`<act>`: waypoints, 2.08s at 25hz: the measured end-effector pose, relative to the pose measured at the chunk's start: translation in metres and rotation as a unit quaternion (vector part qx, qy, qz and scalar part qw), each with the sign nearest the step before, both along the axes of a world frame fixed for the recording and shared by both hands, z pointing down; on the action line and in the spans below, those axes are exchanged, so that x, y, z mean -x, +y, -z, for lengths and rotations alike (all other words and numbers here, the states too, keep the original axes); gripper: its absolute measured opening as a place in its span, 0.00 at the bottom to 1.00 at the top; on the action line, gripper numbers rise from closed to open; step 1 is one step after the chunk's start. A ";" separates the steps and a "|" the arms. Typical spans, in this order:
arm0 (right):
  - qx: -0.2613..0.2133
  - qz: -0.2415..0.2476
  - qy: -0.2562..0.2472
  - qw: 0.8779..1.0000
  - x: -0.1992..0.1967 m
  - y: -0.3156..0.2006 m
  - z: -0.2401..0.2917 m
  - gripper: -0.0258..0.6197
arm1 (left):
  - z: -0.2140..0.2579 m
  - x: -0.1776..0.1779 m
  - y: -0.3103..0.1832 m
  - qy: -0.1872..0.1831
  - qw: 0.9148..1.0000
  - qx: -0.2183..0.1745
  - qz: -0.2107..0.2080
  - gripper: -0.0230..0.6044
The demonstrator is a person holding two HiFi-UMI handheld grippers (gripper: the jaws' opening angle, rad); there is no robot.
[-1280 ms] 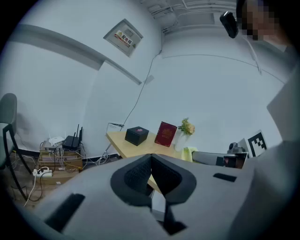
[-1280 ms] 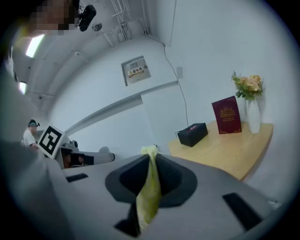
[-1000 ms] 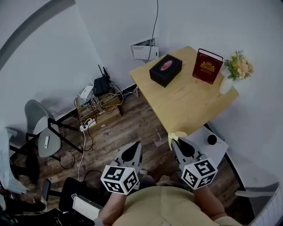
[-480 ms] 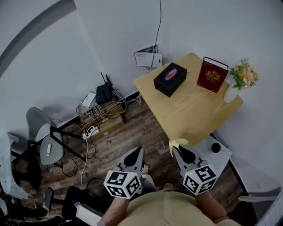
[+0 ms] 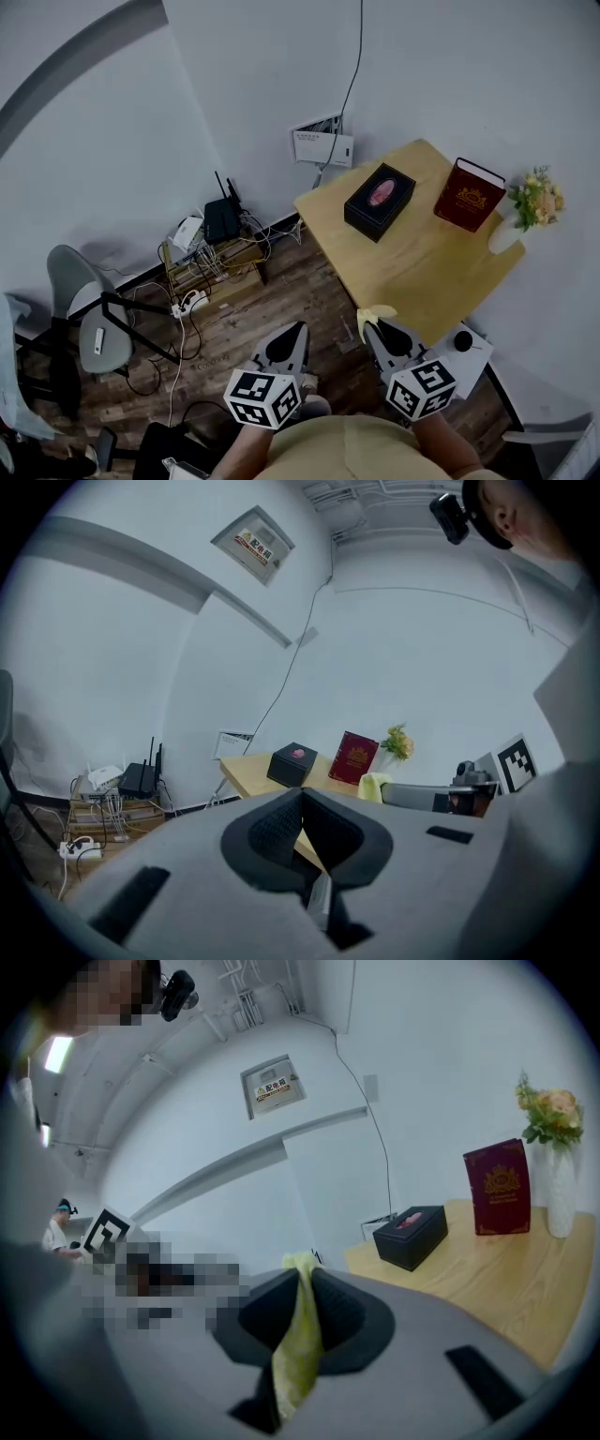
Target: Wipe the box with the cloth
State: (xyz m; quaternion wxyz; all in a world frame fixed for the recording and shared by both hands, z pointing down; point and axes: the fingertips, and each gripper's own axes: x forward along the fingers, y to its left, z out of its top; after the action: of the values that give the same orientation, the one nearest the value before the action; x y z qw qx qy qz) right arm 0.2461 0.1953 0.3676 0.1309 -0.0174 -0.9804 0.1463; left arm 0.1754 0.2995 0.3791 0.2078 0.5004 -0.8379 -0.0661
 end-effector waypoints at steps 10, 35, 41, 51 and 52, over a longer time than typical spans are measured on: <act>0.005 -0.029 0.006 1.000 0.067 0.010 -0.003 0.13 | -0.010 0.059 0.009 0.005 0.999 0.015 -0.041 0.06; -0.001 -0.056 -0.007 0.998 0.137 -0.056 0.005 0.13 | -0.018 0.104 -0.078 -0.016 0.989 0.035 -0.142 0.06; 0.012 -0.065 -0.010 0.998 0.135 -0.094 0.002 0.13 | -0.020 0.104 -0.126 0.002 0.986 0.032 -0.167 0.06; 0.018 -0.108 -0.019 0.994 0.123 -0.143 0.003 0.13 | -0.018 0.122 -0.160 -0.018 0.985 0.053 -0.166 0.06; 0.019 -0.112 -0.018 0.993 0.123 -0.147 0.003 0.13 | -0.017 0.125 -0.163 -0.016 0.985 0.049 -0.162 0.06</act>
State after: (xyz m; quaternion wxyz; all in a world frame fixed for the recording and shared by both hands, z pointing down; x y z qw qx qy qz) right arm 0.1233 0.0488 0.3648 0.0956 0.0876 -0.9755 0.1779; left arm 0.0502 0.1368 0.3960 0.2269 0.6199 -0.7510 0.0177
